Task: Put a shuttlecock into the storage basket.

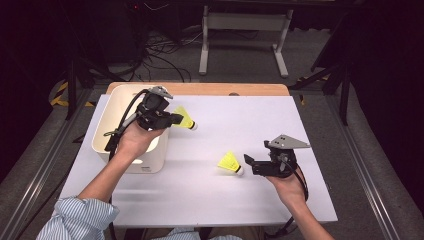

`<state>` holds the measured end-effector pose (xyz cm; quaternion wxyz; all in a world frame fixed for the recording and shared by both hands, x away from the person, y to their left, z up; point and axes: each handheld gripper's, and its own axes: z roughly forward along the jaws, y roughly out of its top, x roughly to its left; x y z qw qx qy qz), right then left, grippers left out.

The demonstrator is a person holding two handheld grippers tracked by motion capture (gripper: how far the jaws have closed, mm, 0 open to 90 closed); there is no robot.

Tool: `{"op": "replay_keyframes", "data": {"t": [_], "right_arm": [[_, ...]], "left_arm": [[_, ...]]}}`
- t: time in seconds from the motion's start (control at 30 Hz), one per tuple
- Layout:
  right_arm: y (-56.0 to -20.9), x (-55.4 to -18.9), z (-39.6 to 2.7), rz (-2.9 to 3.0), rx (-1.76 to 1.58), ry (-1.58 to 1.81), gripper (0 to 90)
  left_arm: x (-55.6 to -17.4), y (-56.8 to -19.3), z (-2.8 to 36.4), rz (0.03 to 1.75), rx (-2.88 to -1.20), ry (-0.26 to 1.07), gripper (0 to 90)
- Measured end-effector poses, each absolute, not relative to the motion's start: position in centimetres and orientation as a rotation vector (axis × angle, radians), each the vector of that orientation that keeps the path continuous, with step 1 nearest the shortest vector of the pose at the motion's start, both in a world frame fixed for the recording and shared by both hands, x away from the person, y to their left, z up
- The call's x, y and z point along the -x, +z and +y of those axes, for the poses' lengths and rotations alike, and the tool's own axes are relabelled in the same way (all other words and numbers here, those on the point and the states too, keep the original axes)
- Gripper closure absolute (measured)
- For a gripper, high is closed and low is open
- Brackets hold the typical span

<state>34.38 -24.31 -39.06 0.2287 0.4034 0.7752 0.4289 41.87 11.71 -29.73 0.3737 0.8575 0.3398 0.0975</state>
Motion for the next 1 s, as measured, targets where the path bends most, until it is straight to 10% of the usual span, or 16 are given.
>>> {"op": "replay_keyframes", "data": {"t": [1.0], "right_arm": [[-42.1,-32.1,-28.0,2.046,-1.134,1.218,12.5]], "left_arm": [[-41.8,-29.3,12.9,0.897,-2.181,0.258,90.0]]}}
